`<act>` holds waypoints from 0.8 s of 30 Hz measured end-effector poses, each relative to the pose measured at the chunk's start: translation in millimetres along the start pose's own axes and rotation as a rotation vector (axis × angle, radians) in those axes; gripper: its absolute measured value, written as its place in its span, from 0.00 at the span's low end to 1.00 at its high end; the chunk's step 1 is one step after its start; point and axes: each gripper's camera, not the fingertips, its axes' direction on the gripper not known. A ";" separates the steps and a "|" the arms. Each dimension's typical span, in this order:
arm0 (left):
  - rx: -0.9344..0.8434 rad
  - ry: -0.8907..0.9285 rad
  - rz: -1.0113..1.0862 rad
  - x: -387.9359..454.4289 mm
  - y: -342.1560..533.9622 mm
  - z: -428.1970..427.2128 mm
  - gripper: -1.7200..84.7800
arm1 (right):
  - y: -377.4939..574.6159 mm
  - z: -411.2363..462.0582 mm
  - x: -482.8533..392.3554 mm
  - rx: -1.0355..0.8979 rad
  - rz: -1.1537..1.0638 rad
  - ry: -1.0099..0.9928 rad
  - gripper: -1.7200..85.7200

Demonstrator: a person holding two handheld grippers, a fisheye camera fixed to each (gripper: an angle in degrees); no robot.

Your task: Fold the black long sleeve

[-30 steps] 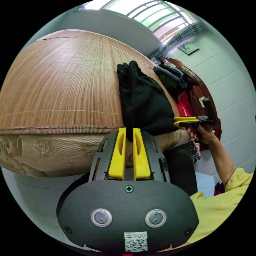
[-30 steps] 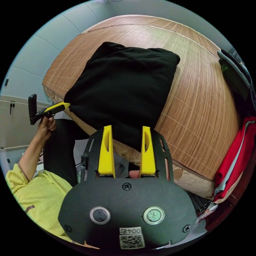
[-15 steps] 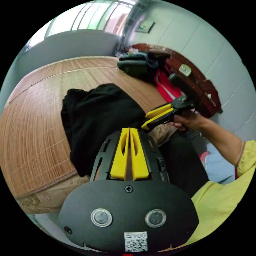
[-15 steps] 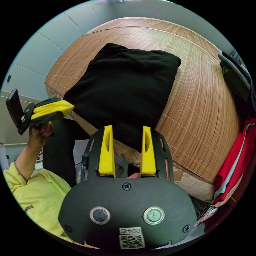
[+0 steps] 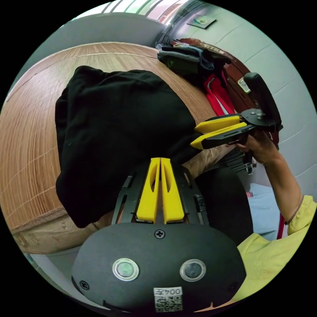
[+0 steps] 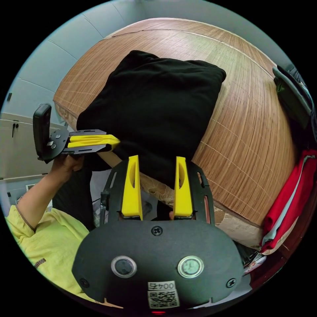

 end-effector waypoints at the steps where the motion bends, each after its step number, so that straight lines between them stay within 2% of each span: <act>1: 0.000 0.021 -0.014 -3.6 -1.5 0.3 0.02 | 3.2 0.4 -2.4 0.009 -0.012 0.009 0.20; 6: 0.038 0.043 -0.004 0.5 -5.3 -16.8 0.02 | 17.9 -0.2 0.2 0.054 -0.023 -0.012 0.19; 9: 0.155 -0.093 0.051 9.4 -1.9 -51.3 0.02 | 25.1 0.2 1.6 0.068 -0.021 -0.024 0.19; 11: 0.133 -0.187 -0.061 -20.8 3.6 -52.0 0.02 | 31.8 0.5 0.0 0.082 -0.021 -0.022 0.19; 13: 0.051 -0.090 -0.100 -51.0 10.6 -31.5 0.02 | 38.9 0.8 0.2 0.103 -0.023 -0.028 0.19; 14: 0.111 -0.015 -0.133 -64.5 18.5 -32.2 0.02 | 44.1 0.6 1.3 0.120 -0.012 -0.037 0.20; 16: 0.109 0.030 -0.179 -71.3 15.8 -36.1 0.02 | 51.2 0.3 2.0 0.136 0.002 -0.051 0.20; 19: 0.192 -0.096 -0.120 -43.8 -0.2 -63.0 0.02 | 64.0 0.1 -0.7 0.182 -0.001 -0.046 0.20; 22: 0.295 -0.055 -0.071 -30.2 -32.3 -84.0 0.02 | 79.1 0.7 -2.7 0.242 0.011 -0.033 0.20; 24: 0.299 -0.066 -0.053 -29.2 -61.5 -82.6 0.02 | 89.1 1.5 -3.3 0.282 0.013 -0.033 0.20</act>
